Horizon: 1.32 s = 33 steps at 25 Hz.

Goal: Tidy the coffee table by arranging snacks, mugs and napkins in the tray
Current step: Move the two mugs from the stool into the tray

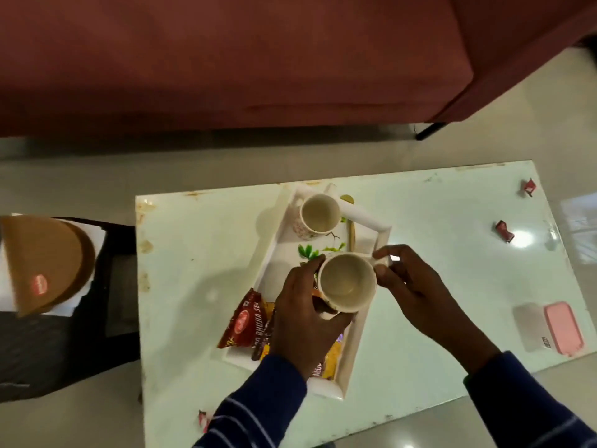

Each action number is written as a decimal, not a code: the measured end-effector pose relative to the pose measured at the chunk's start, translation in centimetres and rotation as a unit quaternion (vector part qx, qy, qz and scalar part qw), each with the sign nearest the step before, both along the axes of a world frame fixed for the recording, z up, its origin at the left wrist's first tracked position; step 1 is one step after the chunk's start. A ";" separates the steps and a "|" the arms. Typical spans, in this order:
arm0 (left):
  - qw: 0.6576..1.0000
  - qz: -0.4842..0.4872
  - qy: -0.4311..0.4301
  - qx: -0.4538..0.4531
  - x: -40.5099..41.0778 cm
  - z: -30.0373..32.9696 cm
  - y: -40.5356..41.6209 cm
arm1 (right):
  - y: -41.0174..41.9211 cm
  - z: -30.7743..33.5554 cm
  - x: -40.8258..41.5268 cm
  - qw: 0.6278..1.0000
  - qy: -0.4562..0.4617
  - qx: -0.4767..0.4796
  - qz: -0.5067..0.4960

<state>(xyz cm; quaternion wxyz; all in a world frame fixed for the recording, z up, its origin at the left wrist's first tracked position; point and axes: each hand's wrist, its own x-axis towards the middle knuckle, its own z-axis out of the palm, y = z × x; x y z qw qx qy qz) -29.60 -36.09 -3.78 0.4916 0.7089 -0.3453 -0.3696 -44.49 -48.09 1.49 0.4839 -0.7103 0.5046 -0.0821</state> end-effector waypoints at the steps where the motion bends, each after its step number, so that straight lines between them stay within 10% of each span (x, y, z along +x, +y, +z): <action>1: 1.000 0.027 0.000 0.000 -1.8 -0.7 -1.4 | -1.5 -1.1 -0.9 1.000 -0.005 0.009 -0.006; 17: 0.969 0.225 -0.081 0.054 -10.5 -8.1 -12.3 | -12.2 -11.5 -0.5 0.994 -0.011 0.096 -0.051; 27: 0.979 0.178 0.040 0.087 -10.6 -6.9 -10.5 | -11.7 -10.4 -0.1 0.991 0.060 -0.056 -0.106; 33: 0.985 0.167 0.036 0.020 -2.4 -2.8 1.6 | -2.6 -5.1 3.0 0.965 -0.058 -0.163 -0.196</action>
